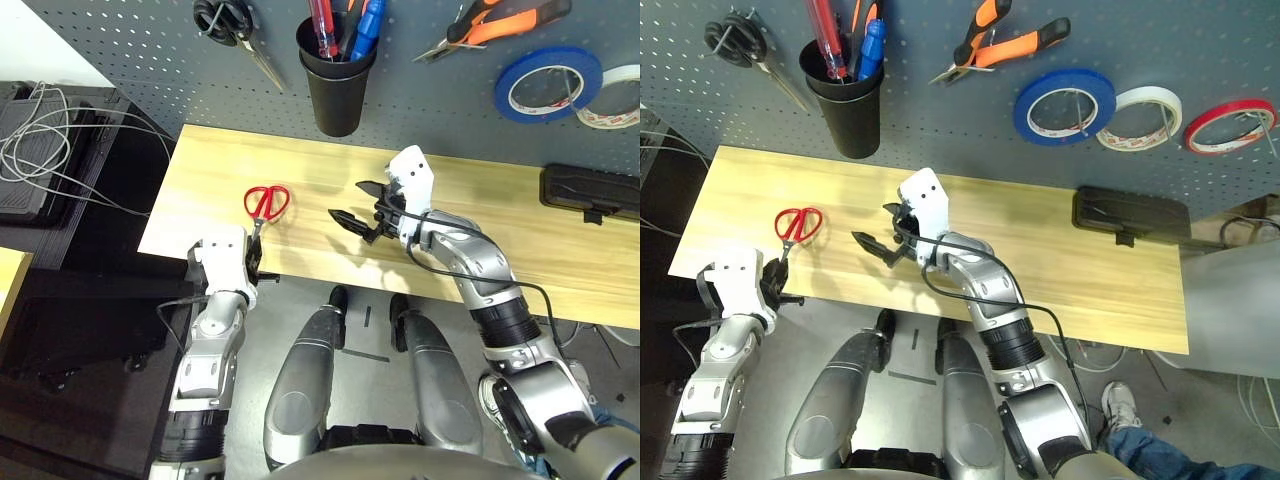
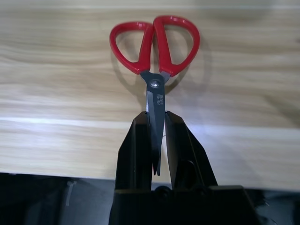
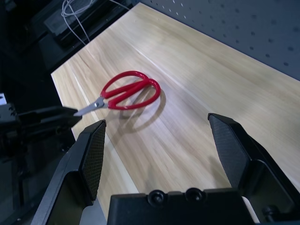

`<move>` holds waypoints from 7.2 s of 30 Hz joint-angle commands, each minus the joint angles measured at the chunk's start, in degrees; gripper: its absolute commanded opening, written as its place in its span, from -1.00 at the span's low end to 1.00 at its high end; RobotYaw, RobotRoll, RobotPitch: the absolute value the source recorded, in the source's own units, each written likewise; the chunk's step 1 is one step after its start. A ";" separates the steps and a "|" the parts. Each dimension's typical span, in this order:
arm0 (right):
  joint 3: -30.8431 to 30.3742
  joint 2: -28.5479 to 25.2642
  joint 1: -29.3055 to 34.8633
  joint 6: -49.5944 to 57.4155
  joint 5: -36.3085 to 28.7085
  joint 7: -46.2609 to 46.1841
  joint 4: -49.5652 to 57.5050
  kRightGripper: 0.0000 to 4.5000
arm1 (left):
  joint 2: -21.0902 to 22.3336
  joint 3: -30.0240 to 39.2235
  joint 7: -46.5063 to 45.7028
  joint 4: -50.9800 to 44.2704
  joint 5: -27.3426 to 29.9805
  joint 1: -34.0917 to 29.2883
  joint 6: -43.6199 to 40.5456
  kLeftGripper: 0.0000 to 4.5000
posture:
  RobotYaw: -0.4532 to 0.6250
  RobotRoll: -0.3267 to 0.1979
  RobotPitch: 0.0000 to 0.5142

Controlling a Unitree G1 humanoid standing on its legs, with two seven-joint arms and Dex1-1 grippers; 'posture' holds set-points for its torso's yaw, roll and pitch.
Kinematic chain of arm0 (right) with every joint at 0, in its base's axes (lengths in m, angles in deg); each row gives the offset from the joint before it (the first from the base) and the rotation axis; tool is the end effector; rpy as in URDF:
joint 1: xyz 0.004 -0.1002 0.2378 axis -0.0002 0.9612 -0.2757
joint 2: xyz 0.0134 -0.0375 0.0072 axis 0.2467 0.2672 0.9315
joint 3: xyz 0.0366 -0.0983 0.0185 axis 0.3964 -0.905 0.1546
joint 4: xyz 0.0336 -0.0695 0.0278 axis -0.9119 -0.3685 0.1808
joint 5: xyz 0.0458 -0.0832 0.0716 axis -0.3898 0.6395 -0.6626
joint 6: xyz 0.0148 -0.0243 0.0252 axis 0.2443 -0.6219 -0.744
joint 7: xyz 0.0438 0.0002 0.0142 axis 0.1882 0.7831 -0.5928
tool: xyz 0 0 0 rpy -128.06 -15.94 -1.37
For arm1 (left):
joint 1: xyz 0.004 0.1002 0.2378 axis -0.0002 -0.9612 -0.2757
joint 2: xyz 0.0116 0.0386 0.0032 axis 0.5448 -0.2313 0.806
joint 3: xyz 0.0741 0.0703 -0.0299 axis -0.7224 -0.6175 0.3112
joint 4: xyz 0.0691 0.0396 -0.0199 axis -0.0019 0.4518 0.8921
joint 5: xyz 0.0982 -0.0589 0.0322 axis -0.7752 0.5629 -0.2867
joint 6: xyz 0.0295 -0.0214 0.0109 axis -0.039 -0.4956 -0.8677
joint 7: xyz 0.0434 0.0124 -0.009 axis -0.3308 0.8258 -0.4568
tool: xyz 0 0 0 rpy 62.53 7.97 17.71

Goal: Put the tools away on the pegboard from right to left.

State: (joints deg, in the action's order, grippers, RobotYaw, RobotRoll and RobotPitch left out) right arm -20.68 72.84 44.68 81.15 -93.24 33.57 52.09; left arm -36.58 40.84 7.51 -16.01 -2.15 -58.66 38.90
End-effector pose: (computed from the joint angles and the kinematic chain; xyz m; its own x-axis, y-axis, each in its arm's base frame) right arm 0.3041 -0.1003 0.1344 0.5815 0.8059 -0.1112 -0.8131 0.5802 -0.0472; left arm 0.2150 0.1923 0.0541 0.9774 0.0166 -0.2110 0.0121 0.9909 0.1340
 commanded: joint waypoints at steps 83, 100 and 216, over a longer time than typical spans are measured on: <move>4.31 -3.37 2.07 5.62 5.75 -9.57 -7.00 1.00 | 1.01 2.53 3.59 57.96 1.48 40.42 12.00 0.98 | -0.12 0.25 0.53; 4.29 -3.42 2.47 5.77 5.92 -9.49 -6.69 1.00 | -0.81 -0.15 6.83 56.22 -0.02 37.93 5.30 0.98 | -0.14 0.25 0.50; 7.42 2.72 -9.48 -19.03 -0.34 -4.67 -6.66 1.00 | 15.49 14.02 1.65 47.42 7.84 55.10 24.56 -0.99 | -0.04 0.25 0.19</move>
State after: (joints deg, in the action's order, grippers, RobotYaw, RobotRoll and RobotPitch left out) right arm -12.59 75.52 34.91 61.62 -93.82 28.86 45.54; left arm -21.98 54.01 9.68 30.08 5.70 -3.84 63.86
